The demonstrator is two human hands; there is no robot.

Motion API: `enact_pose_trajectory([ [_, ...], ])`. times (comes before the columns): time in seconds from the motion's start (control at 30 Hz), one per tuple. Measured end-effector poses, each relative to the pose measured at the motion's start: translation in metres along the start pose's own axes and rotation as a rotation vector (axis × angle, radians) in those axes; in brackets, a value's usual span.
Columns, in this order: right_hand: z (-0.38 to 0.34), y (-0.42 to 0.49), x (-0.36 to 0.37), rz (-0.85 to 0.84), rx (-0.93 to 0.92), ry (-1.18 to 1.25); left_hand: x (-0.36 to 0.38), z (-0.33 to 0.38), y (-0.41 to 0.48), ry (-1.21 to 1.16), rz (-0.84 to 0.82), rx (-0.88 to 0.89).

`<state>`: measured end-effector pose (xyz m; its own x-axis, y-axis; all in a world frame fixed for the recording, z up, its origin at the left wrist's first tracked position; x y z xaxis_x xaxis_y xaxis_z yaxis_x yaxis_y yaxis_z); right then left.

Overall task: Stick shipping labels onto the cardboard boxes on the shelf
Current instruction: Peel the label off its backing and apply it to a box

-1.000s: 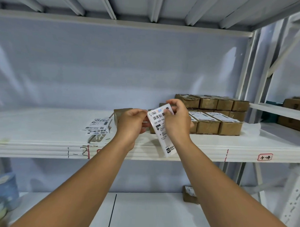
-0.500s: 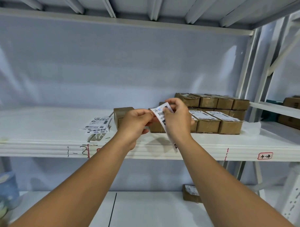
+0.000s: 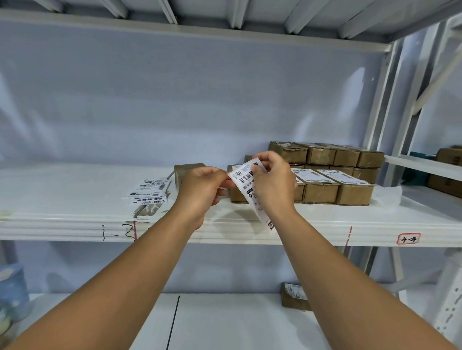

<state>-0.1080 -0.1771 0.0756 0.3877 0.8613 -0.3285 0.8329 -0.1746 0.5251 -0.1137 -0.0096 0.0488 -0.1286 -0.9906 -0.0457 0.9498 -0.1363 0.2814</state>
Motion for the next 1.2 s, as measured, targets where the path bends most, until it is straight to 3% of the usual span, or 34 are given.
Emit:
enact_pose_trajectory([
  [0.23, -0.002, -0.004, 0.001, -0.017, -0.001, -0.012, 0.008, -0.006, 0.003, 0.009, -0.066, 0.011],
  [0.4, -0.009, -0.012, 0.0, 0.02, -0.076, 0.054, 0.006, 0.0, 0.006, -0.051, -0.008, 0.084],
  [0.57, -0.016, -0.01, 0.018, -0.145, -0.086, 0.09, -0.004, 0.001, 0.004, -0.089, 0.11, 0.145],
  [0.7, -0.019, -0.012, 0.028, -0.225, -0.101, 0.077, 0.001, 0.0, 0.007, -0.062, 0.068, 0.175],
  [0.93, -0.01, -0.014, 0.029, -0.261, -0.034, 0.292, 0.007, 0.0, 0.008, -0.04, 0.043, 0.198],
  [1.2, 0.002, -0.01, 0.022, -0.21, 0.004, 0.269, 0.009, -0.002, 0.007, 0.044, 0.036, 0.214],
])
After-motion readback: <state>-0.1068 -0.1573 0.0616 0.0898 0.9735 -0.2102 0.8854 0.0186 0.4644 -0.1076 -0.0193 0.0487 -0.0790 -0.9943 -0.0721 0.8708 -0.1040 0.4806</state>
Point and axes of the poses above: each hand's wrist, its own y-axis towards the middle knuckle, its own x-axis out of the palm, z = x × y, the point moved 10 cm from there along y, towards the middle knuckle, and after that the axes turned 13 degrees about -z, right-handed, at the moved point
